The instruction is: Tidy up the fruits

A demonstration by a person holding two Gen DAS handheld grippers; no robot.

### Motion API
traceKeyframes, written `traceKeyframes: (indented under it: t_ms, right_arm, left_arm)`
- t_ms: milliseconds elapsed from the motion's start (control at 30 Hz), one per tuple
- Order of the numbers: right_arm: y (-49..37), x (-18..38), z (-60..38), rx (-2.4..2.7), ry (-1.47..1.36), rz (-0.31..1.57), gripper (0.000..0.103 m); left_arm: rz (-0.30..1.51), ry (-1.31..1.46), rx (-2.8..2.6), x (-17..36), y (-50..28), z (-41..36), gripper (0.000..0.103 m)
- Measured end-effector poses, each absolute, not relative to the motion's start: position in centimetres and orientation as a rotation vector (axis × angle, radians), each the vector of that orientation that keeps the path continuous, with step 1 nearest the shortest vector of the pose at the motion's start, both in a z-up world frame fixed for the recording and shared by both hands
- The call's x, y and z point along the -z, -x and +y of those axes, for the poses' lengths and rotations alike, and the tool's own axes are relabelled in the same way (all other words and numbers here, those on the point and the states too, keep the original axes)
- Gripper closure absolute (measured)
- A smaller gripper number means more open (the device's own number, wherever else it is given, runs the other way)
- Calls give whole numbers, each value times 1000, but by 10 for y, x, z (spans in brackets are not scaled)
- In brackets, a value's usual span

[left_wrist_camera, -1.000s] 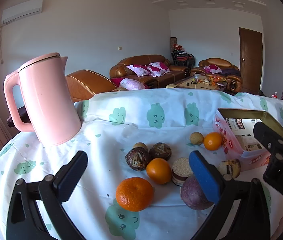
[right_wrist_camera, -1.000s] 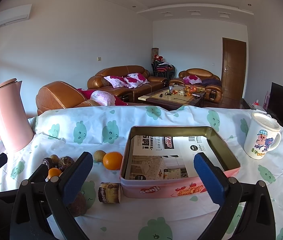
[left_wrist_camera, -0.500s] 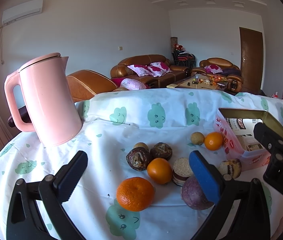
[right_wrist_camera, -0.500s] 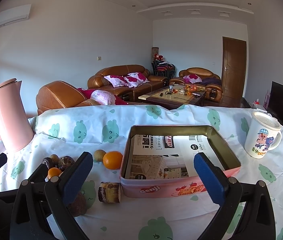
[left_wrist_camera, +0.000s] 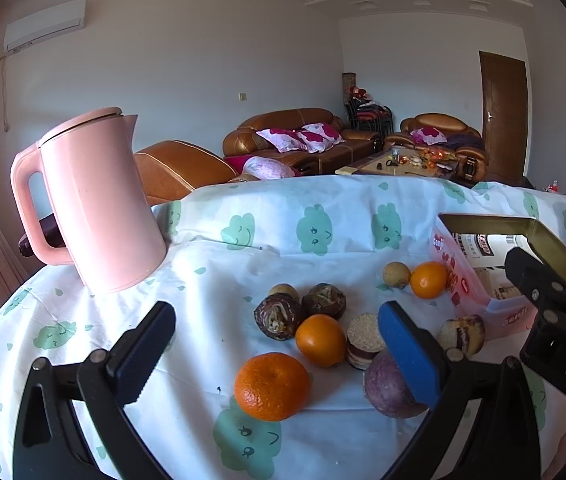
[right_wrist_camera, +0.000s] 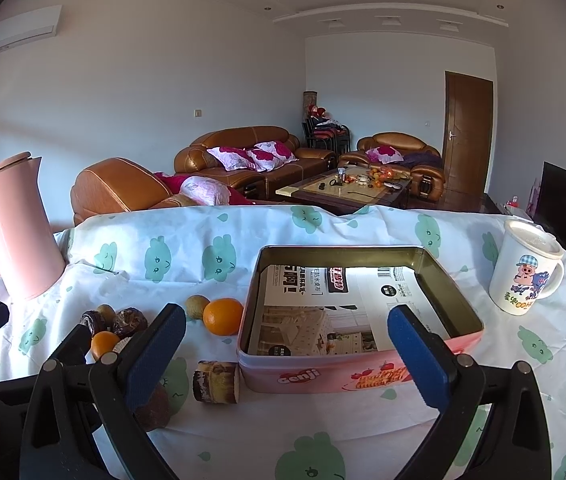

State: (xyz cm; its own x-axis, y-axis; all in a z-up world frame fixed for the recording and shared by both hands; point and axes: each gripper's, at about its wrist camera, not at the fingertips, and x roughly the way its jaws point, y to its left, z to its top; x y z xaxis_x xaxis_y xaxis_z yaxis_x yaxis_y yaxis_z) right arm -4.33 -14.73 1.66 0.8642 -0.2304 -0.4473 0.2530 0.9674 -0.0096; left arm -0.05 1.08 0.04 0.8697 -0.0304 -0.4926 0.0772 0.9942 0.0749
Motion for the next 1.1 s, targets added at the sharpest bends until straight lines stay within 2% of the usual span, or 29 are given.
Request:
traceKeyframes:
  t_ms: [1100]
  right_arm:
    - [49,-17,-157,253,-65,484,1]
  left_arm:
    - [521,-133,62,0,1,21,0]
